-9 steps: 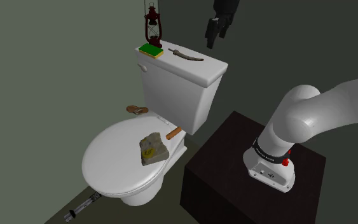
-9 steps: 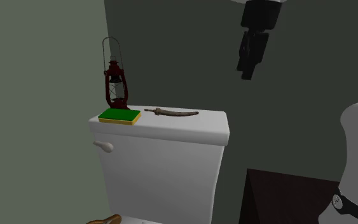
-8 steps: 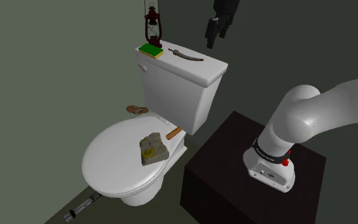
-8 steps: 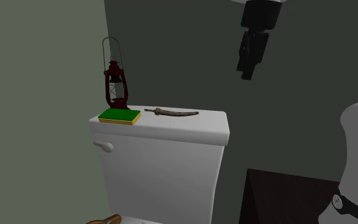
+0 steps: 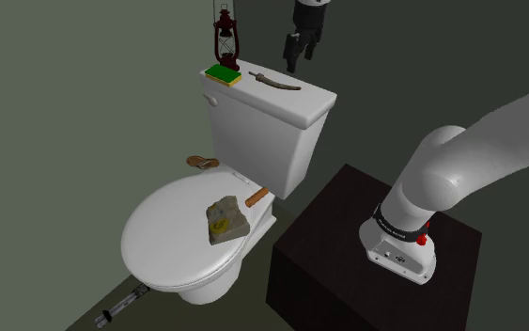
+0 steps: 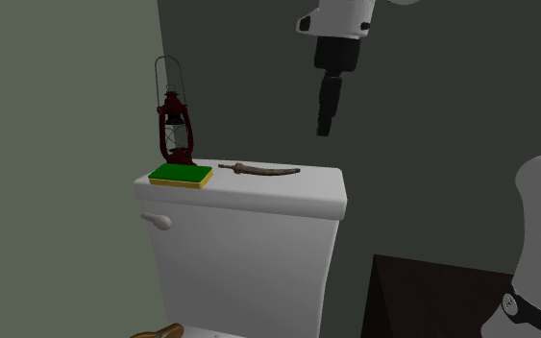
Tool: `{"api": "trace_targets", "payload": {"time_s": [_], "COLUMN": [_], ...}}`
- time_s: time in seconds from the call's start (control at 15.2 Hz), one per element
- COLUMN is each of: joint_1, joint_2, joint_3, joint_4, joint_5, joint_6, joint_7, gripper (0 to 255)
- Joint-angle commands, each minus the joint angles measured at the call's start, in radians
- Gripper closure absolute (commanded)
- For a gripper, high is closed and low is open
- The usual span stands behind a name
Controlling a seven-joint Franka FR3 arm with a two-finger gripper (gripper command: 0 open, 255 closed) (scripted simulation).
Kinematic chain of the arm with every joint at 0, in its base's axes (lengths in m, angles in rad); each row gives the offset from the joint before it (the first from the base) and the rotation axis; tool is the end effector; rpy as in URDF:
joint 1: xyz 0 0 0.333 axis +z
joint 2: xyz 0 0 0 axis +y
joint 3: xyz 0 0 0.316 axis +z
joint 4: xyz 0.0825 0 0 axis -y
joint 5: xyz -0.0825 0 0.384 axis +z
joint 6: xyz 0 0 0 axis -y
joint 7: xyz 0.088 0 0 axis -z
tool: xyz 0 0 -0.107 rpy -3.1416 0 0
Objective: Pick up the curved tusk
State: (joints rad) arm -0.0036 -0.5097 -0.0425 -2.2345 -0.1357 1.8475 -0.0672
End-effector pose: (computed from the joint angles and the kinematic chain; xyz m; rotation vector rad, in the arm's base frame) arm 0.4096 -0.0324 0.5766 3.0171 0.0820 0.1757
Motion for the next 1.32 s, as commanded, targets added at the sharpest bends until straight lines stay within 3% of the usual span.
{"api": "trace_targets", "payload": {"time_s": [0.0, 0.86, 1.25], "joint_1": [-0.006, -0.041, -0.042], "joint_2": [0.071, 0.569, 0.587], "joint_3": [-0.020, -0.108, -0.108], "joint_4": [0.029, 0.368, 0.308], "joint_5": [0.001, 0.083, 0.084], "joint_6": [0.039, 0.166, 0.243], "joint_7": [-0.018, -0.142, -0.140], "gripper": [0, 0, 0]}}
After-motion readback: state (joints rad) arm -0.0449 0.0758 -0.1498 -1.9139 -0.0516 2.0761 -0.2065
